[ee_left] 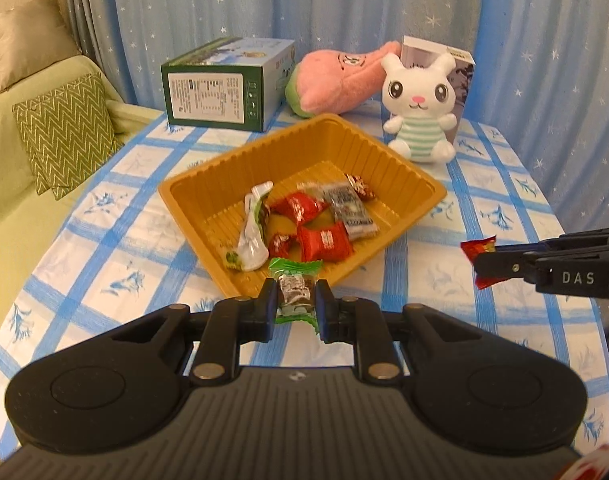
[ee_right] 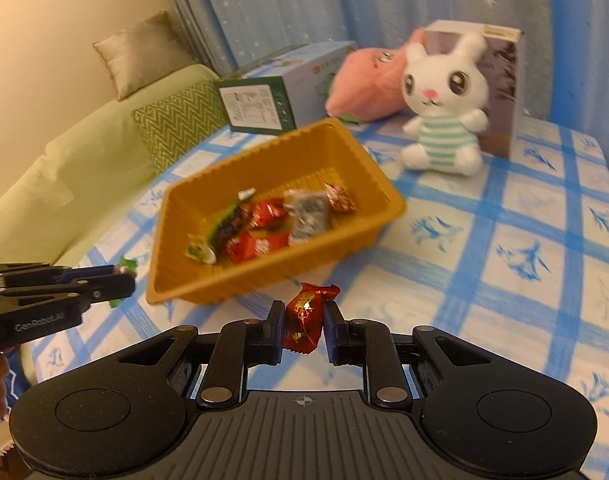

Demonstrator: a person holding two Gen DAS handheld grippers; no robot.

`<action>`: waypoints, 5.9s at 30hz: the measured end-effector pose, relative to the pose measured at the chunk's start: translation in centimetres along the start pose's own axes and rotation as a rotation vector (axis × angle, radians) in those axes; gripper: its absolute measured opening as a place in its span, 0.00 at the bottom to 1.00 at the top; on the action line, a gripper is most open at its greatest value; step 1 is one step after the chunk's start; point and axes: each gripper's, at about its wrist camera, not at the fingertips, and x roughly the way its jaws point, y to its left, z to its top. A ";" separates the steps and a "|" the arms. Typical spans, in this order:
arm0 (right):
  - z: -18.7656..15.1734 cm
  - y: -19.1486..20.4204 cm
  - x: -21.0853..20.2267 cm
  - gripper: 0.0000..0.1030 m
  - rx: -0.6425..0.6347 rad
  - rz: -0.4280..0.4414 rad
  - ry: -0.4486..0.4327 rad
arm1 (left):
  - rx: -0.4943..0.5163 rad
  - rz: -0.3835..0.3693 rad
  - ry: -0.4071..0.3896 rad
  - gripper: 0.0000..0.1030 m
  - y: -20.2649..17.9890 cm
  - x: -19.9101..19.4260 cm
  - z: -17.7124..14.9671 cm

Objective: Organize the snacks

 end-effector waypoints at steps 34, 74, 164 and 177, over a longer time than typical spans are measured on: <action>10.9 1.1 8.8 0.20 -0.091 -0.014 -0.070 | 0.000 0.108 0.040 0.18 5.5 10.9 8.4; 13.5 -0.3 13.5 0.20 -0.055 -0.021 -0.089 | -0.076 0.072 0.108 0.34 6.1 12.8 7.6; -10.7 -0.8 -13.4 0.69 0.105 -0.092 0.119 | 0.043 -0.072 0.154 0.56 -11.9 -9.9 -8.0; -10.5 -0.2 -12.9 0.69 0.092 -0.084 0.120 | 0.031 -0.066 0.146 0.56 -11.1 -10.4 -7.9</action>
